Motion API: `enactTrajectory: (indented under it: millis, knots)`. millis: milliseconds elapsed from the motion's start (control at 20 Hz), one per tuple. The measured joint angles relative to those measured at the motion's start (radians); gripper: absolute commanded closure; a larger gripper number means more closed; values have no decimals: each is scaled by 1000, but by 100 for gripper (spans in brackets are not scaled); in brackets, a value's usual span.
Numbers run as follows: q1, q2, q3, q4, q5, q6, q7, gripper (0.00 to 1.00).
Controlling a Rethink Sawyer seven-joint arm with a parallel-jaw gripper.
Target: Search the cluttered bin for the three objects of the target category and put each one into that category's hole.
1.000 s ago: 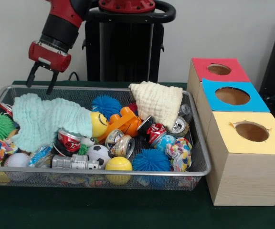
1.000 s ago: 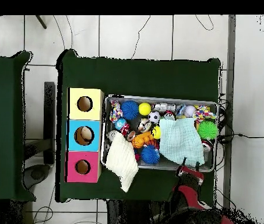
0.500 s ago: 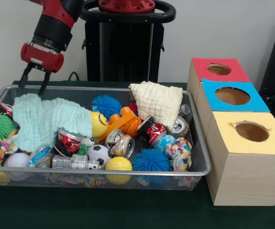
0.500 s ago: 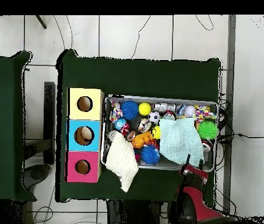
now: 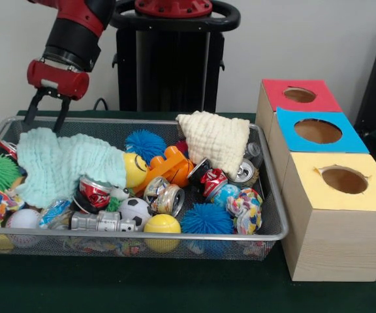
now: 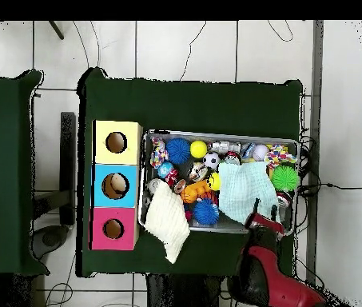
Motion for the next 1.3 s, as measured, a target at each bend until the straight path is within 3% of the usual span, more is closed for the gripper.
enactTrajectory:
  millis: [350,900,1300]
  knots:
    - [56,-3,6,-1,24,100,0,0]
    - [77,54,5,-38,24,253,0,0]
    - [72,57,4,-56,-13,261,0,0]
